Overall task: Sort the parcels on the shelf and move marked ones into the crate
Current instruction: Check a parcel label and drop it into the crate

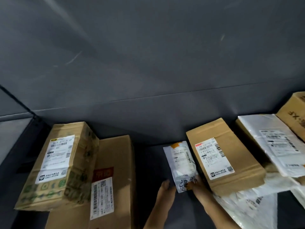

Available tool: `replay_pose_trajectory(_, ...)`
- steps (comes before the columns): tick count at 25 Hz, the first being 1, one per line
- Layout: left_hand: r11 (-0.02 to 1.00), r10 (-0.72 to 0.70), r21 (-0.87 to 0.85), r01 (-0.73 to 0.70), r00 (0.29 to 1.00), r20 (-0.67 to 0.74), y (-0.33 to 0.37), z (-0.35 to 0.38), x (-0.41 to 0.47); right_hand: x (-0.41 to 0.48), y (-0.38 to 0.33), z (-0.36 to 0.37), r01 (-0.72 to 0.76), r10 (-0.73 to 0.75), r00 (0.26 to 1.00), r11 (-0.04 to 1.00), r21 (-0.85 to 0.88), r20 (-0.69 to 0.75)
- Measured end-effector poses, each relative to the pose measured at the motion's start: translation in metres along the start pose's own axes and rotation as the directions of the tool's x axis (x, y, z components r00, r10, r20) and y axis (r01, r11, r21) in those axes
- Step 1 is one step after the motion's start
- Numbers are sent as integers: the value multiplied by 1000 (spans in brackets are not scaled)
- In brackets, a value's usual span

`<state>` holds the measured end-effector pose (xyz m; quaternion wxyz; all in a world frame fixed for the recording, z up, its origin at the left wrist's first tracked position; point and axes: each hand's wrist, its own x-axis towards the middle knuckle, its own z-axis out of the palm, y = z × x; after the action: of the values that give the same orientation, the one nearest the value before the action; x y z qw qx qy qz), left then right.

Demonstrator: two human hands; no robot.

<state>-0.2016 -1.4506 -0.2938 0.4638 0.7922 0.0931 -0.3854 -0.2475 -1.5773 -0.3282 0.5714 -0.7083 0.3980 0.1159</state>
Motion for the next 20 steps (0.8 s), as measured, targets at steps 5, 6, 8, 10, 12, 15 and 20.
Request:
replay_pose_trajectory(5,998,61,-8,-60,997,54,4,13,8,-6,-17,3,-4,4,1000,998,66,-2)
replay_pose_trajectory(6,997,66,-37,-64,996,59,5,12,6,-5,-17,3,-30,31,999,994,104,-12)
replay_pose_trajectory(8,993,58,-103,-51,996,65,4,9,6,-9,-21,4,-81,99,992,976,204,-79)
replay_pose_trajectory(10,983,12,-182,-4,999,43,5,2,2,-13,-24,5,-102,124,991,949,299,-56)
replay_pose_trajectory(12,962,-35,-272,40,999,23,9,-8,-6,-20,-30,8,-154,144,988,918,366,55)
replay_pose_trajectory(15,953,19,-302,-10,999,27,16,-29,-24,-35,-44,11,-124,69,987,898,421,144)
replay_pose_trajectory(20,900,183,-406,-156,983,27,27,-73,-57,-69,-82,10,53,-180,969,821,569,170)
